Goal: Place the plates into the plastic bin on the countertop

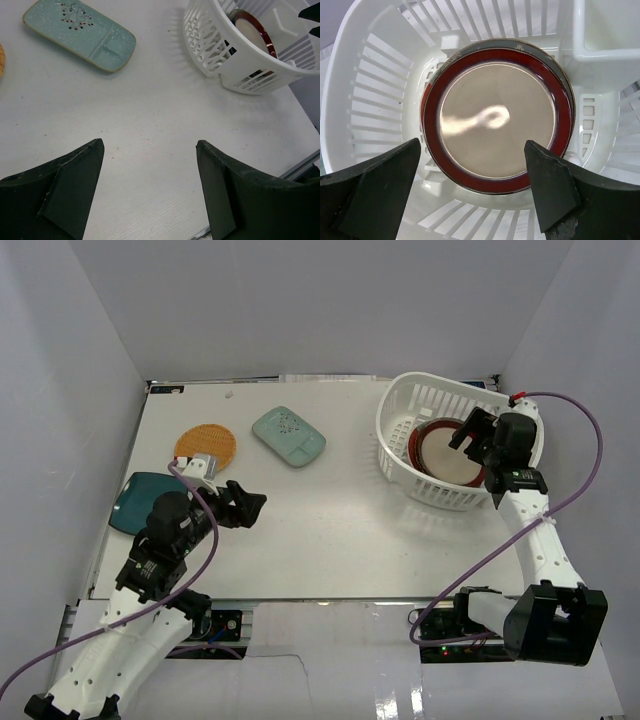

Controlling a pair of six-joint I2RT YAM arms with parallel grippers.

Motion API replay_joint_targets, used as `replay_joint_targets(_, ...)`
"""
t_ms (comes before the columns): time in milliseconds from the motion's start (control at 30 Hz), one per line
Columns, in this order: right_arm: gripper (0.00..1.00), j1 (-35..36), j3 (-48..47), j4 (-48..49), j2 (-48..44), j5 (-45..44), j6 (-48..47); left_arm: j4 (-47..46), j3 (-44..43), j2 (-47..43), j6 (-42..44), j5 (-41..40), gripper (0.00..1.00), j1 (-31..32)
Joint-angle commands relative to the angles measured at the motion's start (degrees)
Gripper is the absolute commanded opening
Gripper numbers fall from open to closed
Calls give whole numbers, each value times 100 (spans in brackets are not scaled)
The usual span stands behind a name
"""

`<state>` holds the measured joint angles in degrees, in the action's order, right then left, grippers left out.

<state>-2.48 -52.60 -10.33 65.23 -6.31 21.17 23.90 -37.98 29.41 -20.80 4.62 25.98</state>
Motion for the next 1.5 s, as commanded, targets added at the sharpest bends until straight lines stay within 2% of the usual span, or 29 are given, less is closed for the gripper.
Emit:
replay_joint_targets(0, 90, 20, 144, 259, -143, -20, -183, -70, -87, -67, 32, -155, 85, -31)
replay_joint_targets(67, 90, 20, 232, 285, -142, 50, -201, -70, -96, -67, 32, -163, 85, -31)
replay_joint_targets(200, 97, 229, 381, 513, -352, 1006, -35, -87, -227, -58, -47, -198, 85, -31)
replay_joint_targets(233, 98, 805, 399, 679, -405, 1061, 1, -122, -376, -67, -73, -233, 85, -31)
replay_joint_targets(300, 100, 1519, 400, 795, -459, 922, 106, -184, -543, -146, -161, -347, 85, -31)
replay_joint_targets(333, 97, 2340, 434, 978, -433, 668, 246, -297, -675, -242, -179, -600, 85, -31)
replay_joint_targets(367, 95, 2758, 469, 1232, -380, 353, 334, -368, -746, -277, -197, -681, 85, -31)
replay_joint_targets(400, 90, 3545, 539, 1426, -180, 167, 509, -508, -807, -295, -231, -865, 86, -31)
replay_joint_targets(467, 88, 4174, 470, 1952, 198, -19, 651, -632, -982, -304, -258, -971, 86, -23)
replay_joint_targets(533, 84, 4945, 147, 2226, 980, -186, 739, -685, -1080, -217, -284, -1138, 90, -23)
replay_joint_targets(633, 81, 5624, -451, 2632, 2306, -108, 880, -703, -1142, -67, -293, -1270, 92, -31)
replay_joint_targets(700, 77, 5967, -1224, 2824, 3305, 24, 1020, -694, -1081, -6, -337, -1367, 93, -23)
replay_joint_targets(767, 72, 6136, -2056, 2922, 4272, 199, 1222, -685, -1054, 21, -355, -1411, 93, -31)
replay_joint_targets(833, 67, 6295, -2621, 3028, 4864, 410, 1415, -667, -1028, 4, -320, -1508, 93, -31)
replay_joint_targets(867, 67, 6321, -3172, 2967, 5363, 637, 1495, -641, -1028, -5, -268, -1813, 93, -31)
replay_joint_targets(933, 64, 6444, -3423, 2861, 5631, 780, 1557, -466, -923, 73, -337, -2297, 93, -31)
replay_joint_targets(1033, 63, 6480, -2854, 3333, 5484, 841, 1574, -202, -686, 223, -793, -2651, 94, -23)
replay_joint_targets(1200, 61, 6480, -1791, 3440, 4368, 815, 1057, -219, -614, 1013, -1461, -2799, 93, -57)
replay_joint_targets(1300, 61, 6488, -1000, 3564, 3586, 1061, 863, -455, -641, 1469, -1883, -2704, 93, -364)
replay_joint_targets(1400, 63, 6480, -375, 3406, 2804, 1210, 547, -631, -422, 1769, -2410, -2187, 93, -1145)
replay_joint_targets(1433, 63, 6480, -122, 3336, 2619, 1324, 442, -684, -299, 1787, -2673, -1793, 93, -1678)
replay_joint_targets(1467, 64, 6480, -23, 3231, 2287, 1377, 241, -746, -168, 1796, -2788, -1615, 93, -1945)
